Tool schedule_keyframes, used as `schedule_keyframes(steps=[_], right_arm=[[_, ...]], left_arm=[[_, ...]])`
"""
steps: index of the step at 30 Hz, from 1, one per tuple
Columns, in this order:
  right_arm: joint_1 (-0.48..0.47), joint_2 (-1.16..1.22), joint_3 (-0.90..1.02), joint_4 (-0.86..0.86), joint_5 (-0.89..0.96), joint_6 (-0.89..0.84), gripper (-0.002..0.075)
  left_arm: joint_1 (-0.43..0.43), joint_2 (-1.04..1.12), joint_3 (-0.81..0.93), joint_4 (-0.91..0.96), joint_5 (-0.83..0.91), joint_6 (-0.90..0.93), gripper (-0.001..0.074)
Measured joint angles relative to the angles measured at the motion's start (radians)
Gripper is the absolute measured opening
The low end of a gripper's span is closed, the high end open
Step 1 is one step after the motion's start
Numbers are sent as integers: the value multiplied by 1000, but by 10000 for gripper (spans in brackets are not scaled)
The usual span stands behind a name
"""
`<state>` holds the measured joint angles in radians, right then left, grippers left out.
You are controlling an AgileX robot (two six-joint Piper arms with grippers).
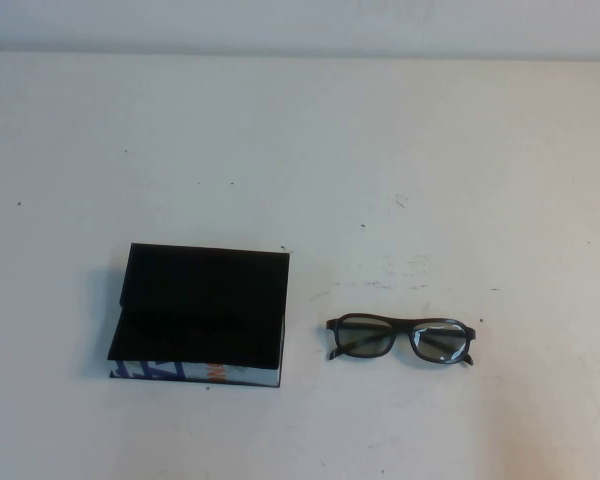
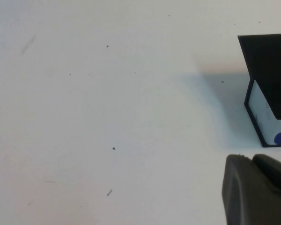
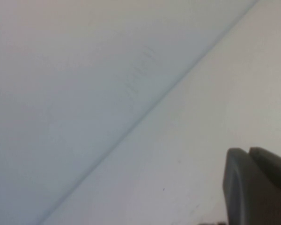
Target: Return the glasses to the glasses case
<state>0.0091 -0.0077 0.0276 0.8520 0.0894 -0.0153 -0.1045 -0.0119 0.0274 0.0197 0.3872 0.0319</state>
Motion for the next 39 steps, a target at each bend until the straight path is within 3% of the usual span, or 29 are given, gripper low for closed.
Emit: schedule_keyframes(steps=[5, 14, 26, 29, 39], right_arm=[[0, 37, -79, -8, 205, 0, -11], [0, 450, -447, -237, 724, -95, -11], [10, 785, -605, -280, 877, -336, -11], [79, 848, -632, -311, 877, -377, -11], [479, 1211, -910, -512, 864, -393, -11]], left_arm=[[0, 0, 0, 0, 0, 0, -4], [0, 0, 0, 0, 0, 0, -4], [0, 0, 0, 0, 0, 0, -4], [0, 0, 0, 0, 0, 0, -4], [0, 0, 0, 2, 0, 0, -4]])
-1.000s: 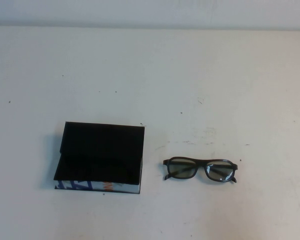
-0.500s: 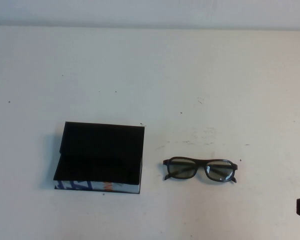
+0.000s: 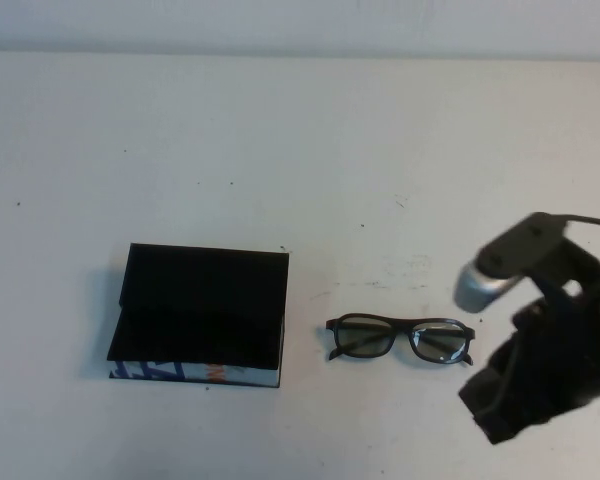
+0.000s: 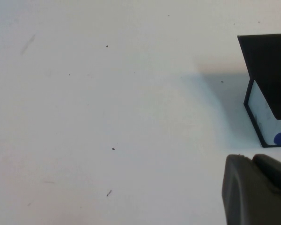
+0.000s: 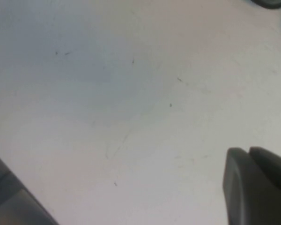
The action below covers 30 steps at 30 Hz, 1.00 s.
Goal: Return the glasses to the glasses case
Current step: Pick up the glasses from the table
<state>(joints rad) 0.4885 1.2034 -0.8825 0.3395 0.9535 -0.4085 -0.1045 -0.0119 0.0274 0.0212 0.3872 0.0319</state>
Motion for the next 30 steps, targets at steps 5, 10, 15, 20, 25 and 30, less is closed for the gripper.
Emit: schedule_keyframes(steps=[5, 10, 15, 20, 25, 30], right_arm=[[105, 217, -178, -125, 53, -73, -11], [118, 400, -323, -243, 114, -199, -6], [109, 469, -380, -316, 120, -395, 113], [100, 485, -392, -323, 75, -567, 273], [100, 532, -420, -319, 36, -662, 310], [98, 619, -516, -319, 64, -679, 323]], left_arm=[[0, 0, 0, 0, 0, 0, -4], [0, 0, 0, 0, 0, 0, -4], [0, 0, 0, 0, 0, 0, -4], [0, 0, 0, 0, 0, 0, -4], [0, 0, 0, 0, 0, 0, -4], [0, 0, 0, 0, 0, 0, -4]])
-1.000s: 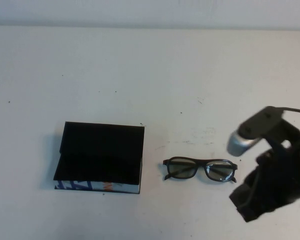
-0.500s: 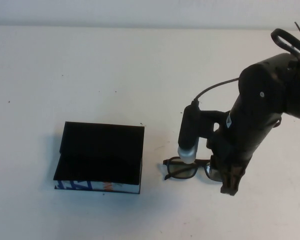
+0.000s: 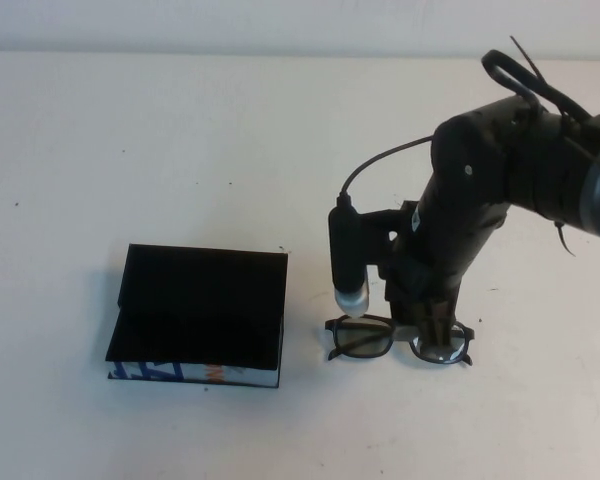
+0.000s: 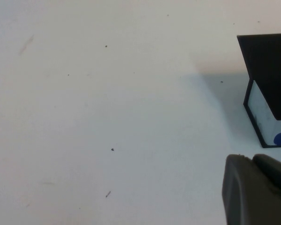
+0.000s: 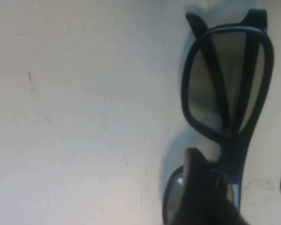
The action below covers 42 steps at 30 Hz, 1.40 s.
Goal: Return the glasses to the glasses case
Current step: Pick up the glasses from the table
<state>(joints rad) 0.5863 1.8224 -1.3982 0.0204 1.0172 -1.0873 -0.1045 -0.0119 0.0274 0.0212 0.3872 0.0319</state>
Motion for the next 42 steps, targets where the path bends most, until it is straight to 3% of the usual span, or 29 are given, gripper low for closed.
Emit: schedule_keyframes(steps=[9, 42], right_arm=[[-29, 85, -69, -8, 44, -3, 355], [-31, 167, -79, -8, 17, -4, 356]], left_arm=[[0, 0, 0, 0, 0, 0, -4], [0, 0, 0, 0, 0, 0, -4]])
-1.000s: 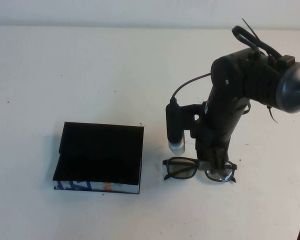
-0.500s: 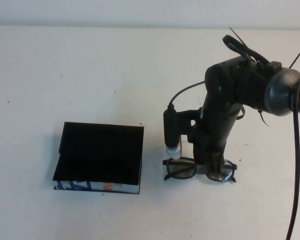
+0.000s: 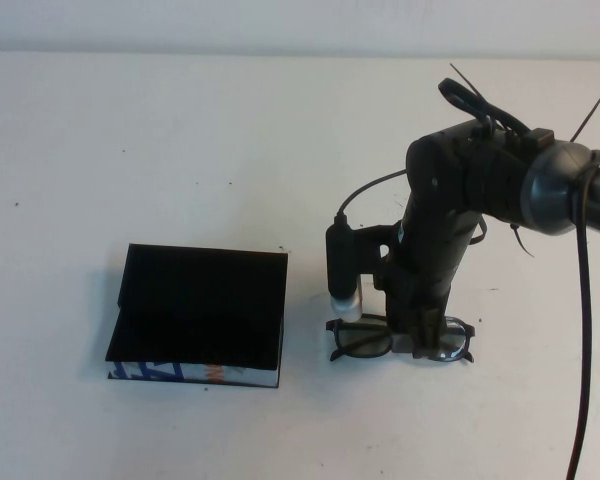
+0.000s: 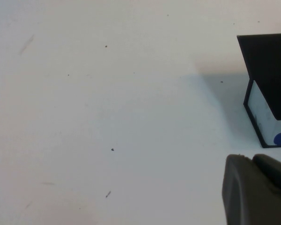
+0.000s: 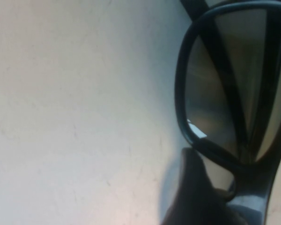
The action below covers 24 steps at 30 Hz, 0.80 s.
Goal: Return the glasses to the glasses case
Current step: Pick up the glasses from the table
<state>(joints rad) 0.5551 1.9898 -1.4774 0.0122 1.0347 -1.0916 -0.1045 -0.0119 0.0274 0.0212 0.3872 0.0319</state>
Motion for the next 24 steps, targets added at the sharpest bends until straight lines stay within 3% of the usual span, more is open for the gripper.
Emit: schedule_keyframes(steps=[15, 24], right_arm=[[0, 0, 0, 4, 24, 0, 354], [0, 0, 0, 4, 38, 0, 263]], left_arm=[[0, 0, 0, 0, 0, 0, -4], [0, 0, 0, 0, 0, 0, -4]])
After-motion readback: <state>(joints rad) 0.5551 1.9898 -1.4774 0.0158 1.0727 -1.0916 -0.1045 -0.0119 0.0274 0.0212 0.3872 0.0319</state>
